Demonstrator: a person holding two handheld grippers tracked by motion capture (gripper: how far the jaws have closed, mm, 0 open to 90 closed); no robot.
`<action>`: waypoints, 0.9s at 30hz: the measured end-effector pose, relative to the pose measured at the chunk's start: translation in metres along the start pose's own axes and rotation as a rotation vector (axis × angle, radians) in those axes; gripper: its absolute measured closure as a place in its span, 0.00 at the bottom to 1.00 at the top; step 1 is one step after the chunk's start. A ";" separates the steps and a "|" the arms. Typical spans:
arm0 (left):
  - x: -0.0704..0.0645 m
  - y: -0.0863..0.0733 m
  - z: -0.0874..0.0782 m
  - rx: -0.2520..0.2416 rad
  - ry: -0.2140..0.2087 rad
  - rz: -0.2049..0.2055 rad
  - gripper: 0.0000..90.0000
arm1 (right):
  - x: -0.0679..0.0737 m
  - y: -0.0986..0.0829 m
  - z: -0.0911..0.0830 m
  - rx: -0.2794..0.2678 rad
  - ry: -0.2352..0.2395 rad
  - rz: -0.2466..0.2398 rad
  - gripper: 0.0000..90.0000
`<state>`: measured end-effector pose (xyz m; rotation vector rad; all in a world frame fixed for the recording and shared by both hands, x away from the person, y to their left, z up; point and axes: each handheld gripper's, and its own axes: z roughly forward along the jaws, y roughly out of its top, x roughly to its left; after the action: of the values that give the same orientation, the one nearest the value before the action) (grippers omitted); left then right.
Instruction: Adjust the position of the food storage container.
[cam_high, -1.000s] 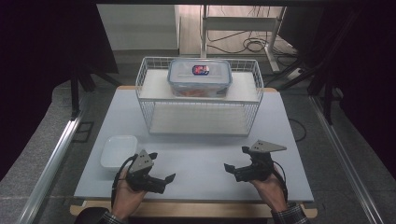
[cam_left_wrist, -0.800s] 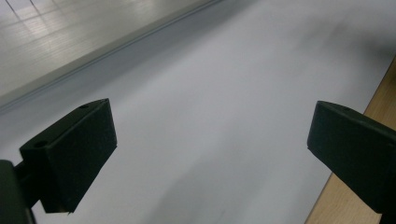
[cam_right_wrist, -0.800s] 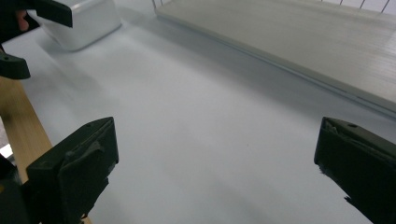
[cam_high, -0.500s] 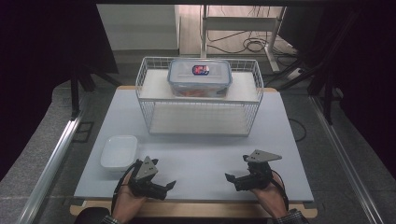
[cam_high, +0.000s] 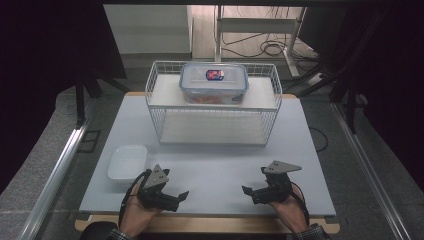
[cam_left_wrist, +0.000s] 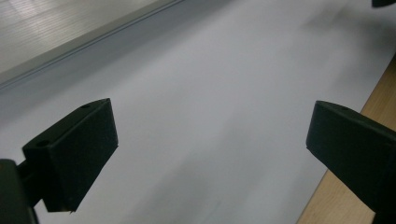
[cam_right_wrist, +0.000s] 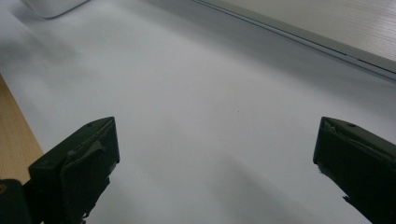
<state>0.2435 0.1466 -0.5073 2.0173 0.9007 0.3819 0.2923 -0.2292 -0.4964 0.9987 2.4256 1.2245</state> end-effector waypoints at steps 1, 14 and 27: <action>0.000 0.000 0.000 0.000 0.000 0.000 0.03 | 0.000 0.000 0.000 0.000 0.000 0.000 0.00; 0.013 0.008 -0.012 -0.019 0.062 -0.005 0.24 | 0.000 -0.001 0.003 0.016 0.006 0.002 0.01; 0.048 0.018 -0.024 -0.023 0.130 -0.059 0.77 | 0.001 -0.001 0.005 0.032 0.005 -0.006 0.03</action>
<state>0.2713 0.1882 -0.4819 1.9578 1.0287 0.4925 0.2930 -0.2260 -0.5001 0.9979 2.4575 1.1921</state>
